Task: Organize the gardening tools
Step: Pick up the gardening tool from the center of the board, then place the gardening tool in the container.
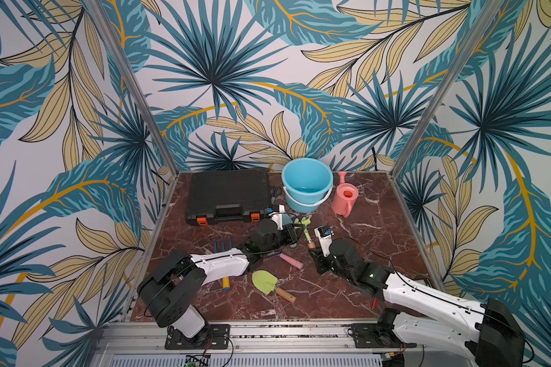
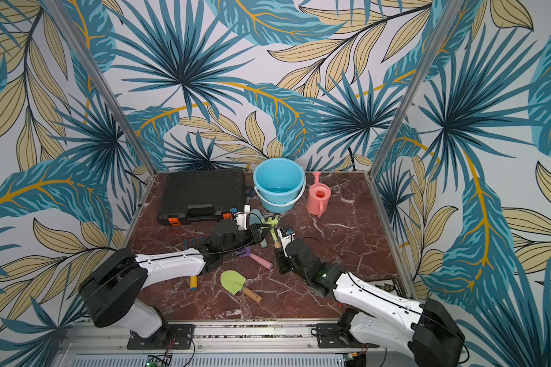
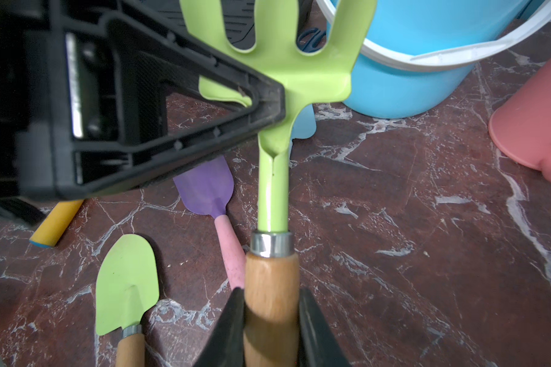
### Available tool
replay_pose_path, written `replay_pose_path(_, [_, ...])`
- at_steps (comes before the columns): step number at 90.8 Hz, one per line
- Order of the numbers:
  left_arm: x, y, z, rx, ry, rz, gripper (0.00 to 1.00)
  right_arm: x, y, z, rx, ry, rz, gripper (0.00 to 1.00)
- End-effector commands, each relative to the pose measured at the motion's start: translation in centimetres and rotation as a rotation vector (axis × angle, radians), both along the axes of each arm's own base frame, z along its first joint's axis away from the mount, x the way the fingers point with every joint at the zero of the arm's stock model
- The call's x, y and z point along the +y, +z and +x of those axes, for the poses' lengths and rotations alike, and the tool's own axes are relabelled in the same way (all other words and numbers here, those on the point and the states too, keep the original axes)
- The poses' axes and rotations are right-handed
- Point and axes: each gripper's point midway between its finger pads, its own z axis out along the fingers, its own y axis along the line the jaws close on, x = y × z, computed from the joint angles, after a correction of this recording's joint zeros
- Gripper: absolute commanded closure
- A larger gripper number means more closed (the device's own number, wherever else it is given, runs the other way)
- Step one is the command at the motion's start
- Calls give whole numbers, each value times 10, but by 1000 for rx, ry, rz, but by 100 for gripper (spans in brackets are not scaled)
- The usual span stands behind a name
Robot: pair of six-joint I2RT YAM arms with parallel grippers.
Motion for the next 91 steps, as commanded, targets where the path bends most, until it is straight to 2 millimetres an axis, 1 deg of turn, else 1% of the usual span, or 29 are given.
replay_pose_path(1, [-4, 19, 6, -45, -4, -39, 84, 3, 6, -1, -23, 12, 32, 100])
replay_pose_path(7, [-3, 22, 6, -58, -2, -31, 93, 3, 6, -1, -23, 11, 31, 100])
replay_pose_path(11, [-2, 24, 6, -66, 0, -13, 100, 3, 5, -1, -22, 9, 31, 98])
replay_pose_path(13, [-1, 25, 7, -72, 1, -2, 100, 2, 6, -1, -23, 7, 31, 97])
replay_pose_path(16, [0, 28, 7, -82, 2, 15, 100, 1, 6, 0, -23, 1, 30, 89])
replay_pose_path(19, [2, 30, 8, -89, 3, 36, 100, 0, 6, 0, -26, -5, 29, 76])
replay_pose_path(20, [3, 30, 8, -93, 4, 45, 100, 0, 7, 0, -27, -7, 30, 71])
replay_pose_path(21, [3, 32, 8, -98, 4, 50, 100, -1, 7, 0, -29, -11, 29, 62])
replay_pose_path(23, [4, 36, 8, -108, 4, 61, 100, -2, 8, 1, -29, -18, 31, 49])
replay_pose_path(25, [6, 40, 8, -120, 9, 71, 100, -4, 8, 1, -32, -29, 28, 39])
replay_pose_path(27, [8, 43, 9, -132, 12, 89, 100, -6, 9, 2, -35, -39, 28, 32])
replay_pose_path(33, [15, 55, 9, -174, 28, 145, 100, -13, 12, 3, -48, -75, 26, 21])
replay_pose_path(43, [30, 89, 16, -276, 82, 245, 100, -29, 21, 4, -86, -145, 34, 6])
replay_pose_path(49, [40, 109, 22, -332, 127, 303, 100, -38, 26, 4, -106, -182, 41, 1])
replay_pose_path(58, [56, 144, 39, -418, 227, 354, 100, -51, 33, 3, -131, -234, 51, 1])
replay_pose_path(65, [61, 173, 53, -483, 273, 346, 100, -55, 35, 2, -139, -251, 55, 0])
replay_pose_path(68, [61, 186, 60, -510, 290, 336, 100, -57, 36, 2, -142, -257, 55, 0])
replay_pose_path(71, [61, 193, 67, -529, 300, 333, 100, -58, 36, 2, -143, -262, 53, 1])
replay_pose_path(76, [59, 216, 80, -572, 315, 311, 100, -59, 36, 2, -143, -268, 49, 1])
replay_pose_path(79, [58, 225, 88, -594, 322, 304, 100, -60, 36, 2, -143, -270, 48, 0])
replay_pose_path(85, [53, 237, 108, -626, 334, 297, 100, -59, 36, 2, -141, -268, 49, 0])
replay_pose_path(87, [53, 246, 115, -642, 348, 286, 100, -59, 36, 2, -141, -267, 49, 1])
replay_pose_path(89, [49, 251, 120, -657, 332, 272, 100, -59, 35, 2, -141, -265, 48, 1])
replay_pose_path(91, [45, 250, 127, -664, 325, 268, 100, -58, 35, 2, -139, -264, 47, 0])
